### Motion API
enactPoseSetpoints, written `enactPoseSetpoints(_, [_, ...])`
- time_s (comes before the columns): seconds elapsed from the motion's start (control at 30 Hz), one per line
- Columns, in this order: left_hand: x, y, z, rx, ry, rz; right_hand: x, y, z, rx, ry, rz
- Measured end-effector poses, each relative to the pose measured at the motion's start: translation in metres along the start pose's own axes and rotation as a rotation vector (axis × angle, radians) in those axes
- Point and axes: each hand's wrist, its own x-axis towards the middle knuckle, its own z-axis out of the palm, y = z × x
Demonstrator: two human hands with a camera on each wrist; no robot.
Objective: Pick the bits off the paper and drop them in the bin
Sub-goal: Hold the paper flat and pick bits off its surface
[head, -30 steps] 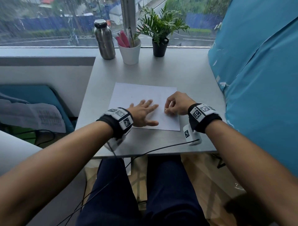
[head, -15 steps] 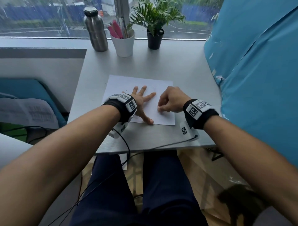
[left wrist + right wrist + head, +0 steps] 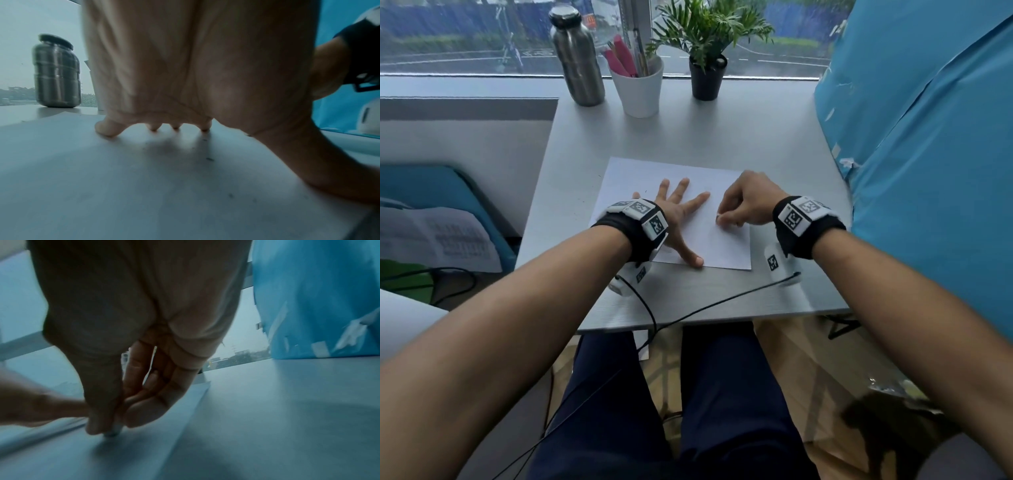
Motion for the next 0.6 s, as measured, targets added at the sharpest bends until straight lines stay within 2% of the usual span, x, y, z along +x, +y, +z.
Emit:
enactPoseSetpoints(0.13, [-0.001,-0.002,0.002,-0.005,0.008,0.008,-0.007,-0.012,0.014,-0.061,-0.233,-0.084])
enactPoseSetpoints(0.27, [-0.001,0.001,0.002,-0.024,0.007,0.018,0.005,0.003,0.001,0.002,0.025,0.004])
enactPoseSetpoints(0.4, [-0.002,-0.001,0.002,-0.009,0.000,0.018,-0.003,-0.009,0.015,-0.052,-0.179,-0.086])
enactPoseSetpoints(0.53, [-0.003,0.003,0.000,-0.011,-0.009,0.001,0.007,0.001,0.002,0.002,0.008,-0.004])
enactPoseSetpoints(0.6, [-0.004,0.002,-0.001,-0.014,-0.020,-0.001,0.003,-0.006,0.010,-0.020,-0.074,-0.057])
